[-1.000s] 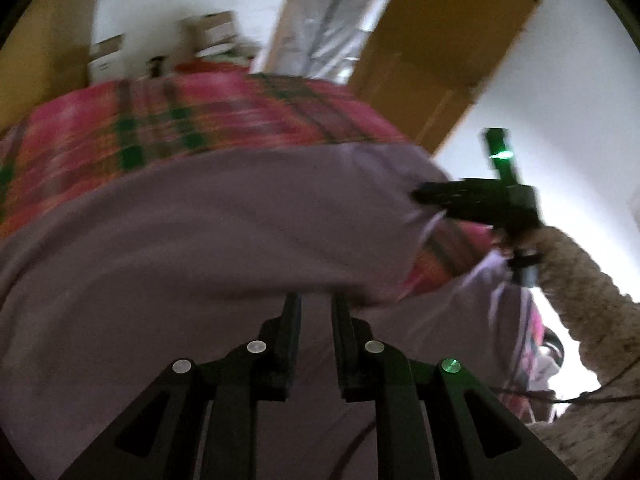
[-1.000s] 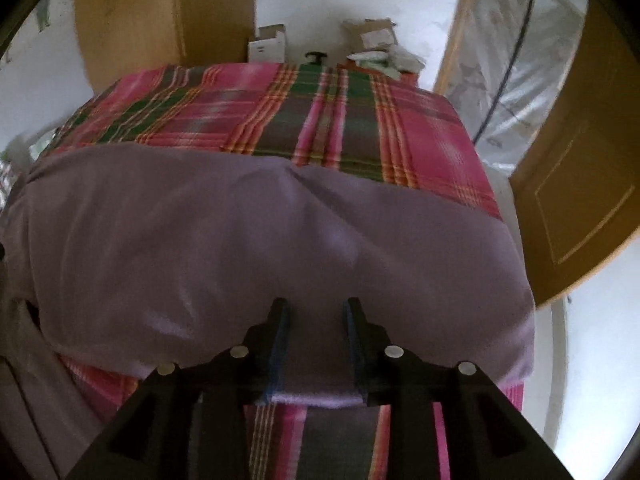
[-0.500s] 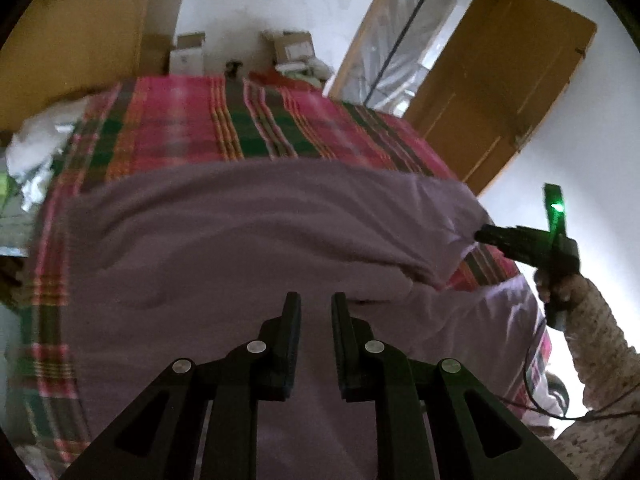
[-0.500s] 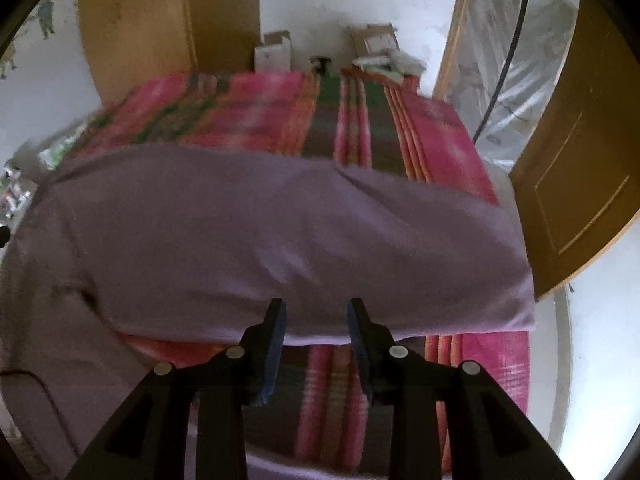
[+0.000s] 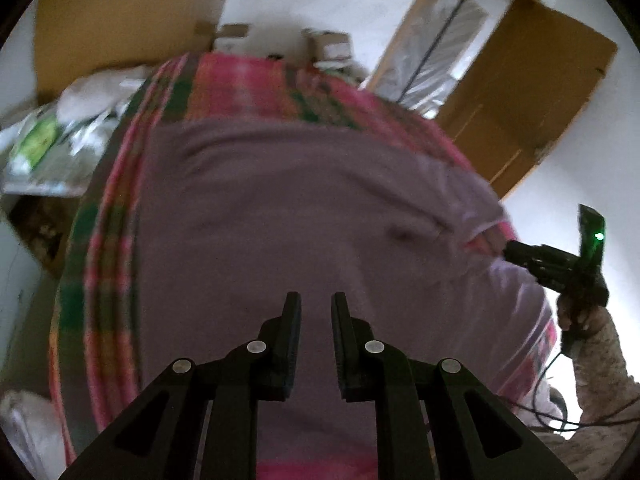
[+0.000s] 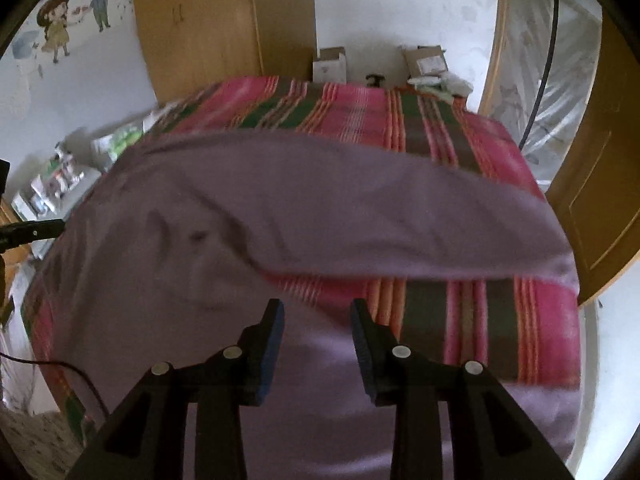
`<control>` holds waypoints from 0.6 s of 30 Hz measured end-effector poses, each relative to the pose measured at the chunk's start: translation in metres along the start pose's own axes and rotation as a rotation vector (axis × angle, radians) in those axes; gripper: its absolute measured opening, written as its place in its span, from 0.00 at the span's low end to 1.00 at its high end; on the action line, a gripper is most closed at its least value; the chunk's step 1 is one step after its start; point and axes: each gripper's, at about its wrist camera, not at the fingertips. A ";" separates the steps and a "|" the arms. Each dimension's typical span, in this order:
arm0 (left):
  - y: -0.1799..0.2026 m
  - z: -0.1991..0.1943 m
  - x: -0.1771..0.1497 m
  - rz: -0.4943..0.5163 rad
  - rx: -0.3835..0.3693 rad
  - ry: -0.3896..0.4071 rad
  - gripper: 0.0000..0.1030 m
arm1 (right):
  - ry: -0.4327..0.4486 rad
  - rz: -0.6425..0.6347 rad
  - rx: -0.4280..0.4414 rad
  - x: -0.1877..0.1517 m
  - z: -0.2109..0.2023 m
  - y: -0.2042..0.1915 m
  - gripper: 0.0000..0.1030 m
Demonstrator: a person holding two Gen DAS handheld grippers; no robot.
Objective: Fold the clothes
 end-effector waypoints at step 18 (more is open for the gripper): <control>-0.050 -0.018 -0.064 -0.163 0.020 0.002 0.15 | 0.025 0.333 -0.166 -0.115 -0.036 0.070 0.41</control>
Point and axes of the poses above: each gripper's, at about its wrist camera, not at the fingertips, and z roughly the way its jaws point, y to its right, x to its top, and after that the axes turned 8 degrees about -x, right-handed
